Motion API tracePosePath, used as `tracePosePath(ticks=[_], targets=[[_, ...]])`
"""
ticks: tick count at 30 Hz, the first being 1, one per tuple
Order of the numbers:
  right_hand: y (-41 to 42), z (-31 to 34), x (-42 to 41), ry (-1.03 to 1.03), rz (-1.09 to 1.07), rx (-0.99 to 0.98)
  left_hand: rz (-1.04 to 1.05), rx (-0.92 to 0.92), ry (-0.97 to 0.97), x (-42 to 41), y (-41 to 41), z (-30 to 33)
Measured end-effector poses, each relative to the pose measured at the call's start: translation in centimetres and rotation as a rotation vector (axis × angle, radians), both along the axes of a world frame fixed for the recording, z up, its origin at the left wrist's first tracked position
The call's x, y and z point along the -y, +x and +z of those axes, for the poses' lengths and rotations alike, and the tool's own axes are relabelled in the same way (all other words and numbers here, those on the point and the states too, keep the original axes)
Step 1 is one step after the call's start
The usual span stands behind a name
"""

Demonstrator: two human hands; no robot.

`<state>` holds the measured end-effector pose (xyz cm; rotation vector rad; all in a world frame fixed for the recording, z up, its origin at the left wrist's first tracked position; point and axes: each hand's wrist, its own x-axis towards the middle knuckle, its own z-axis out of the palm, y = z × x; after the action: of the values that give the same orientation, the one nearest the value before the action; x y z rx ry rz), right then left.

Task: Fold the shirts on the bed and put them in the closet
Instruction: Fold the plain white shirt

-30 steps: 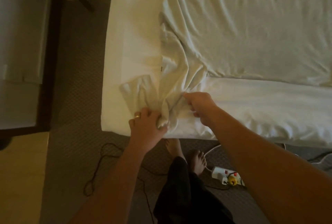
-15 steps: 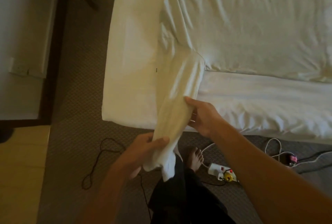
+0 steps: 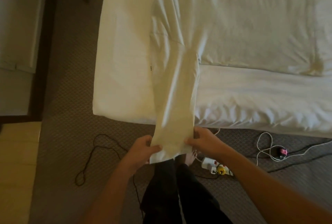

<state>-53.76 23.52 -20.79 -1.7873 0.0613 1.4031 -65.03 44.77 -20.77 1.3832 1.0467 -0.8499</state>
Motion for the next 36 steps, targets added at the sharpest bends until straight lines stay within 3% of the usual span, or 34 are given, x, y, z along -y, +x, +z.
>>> tracePosePath(ticks=[3,8,12,15,19,23,29,36], targets=[[-0.6,-0.8,0.7,-0.084,0.024,0.068,-0.243,0.003,0.086,-0.9,1.6,-0.9],[0.5,-1.7,1.3,-0.347,0.298,0.294,-0.546,-0.176,0.125,-2.2,4.2,-0.7],[4.4,-0.3,-1.0,-0.385,0.052,0.530,-0.149,0.111,0.383,-3.3,8.4,-0.2],[7.6,-0.4,-2.9,-0.345,-0.144,0.497,0.039,0.230,0.453,-3.0,11.8,-0.6],[9.7,-0.9,-4.3,-0.297,-0.194,0.363,0.025,0.187,0.386,-2.3,13.6,-1.6],[10.3,-1.4,-3.8,-0.261,-0.247,0.349,0.552,0.221,0.140,-3.3,12.4,-1.2],[11.9,-1.5,-3.6,-0.311,-0.075,0.339,0.389,0.184,0.263,-4.2,12.6,-1.9],[15.2,-0.6,-4.8,-0.447,0.064,0.620,0.192,0.228,0.426,-6.0,18.3,-1.1]])
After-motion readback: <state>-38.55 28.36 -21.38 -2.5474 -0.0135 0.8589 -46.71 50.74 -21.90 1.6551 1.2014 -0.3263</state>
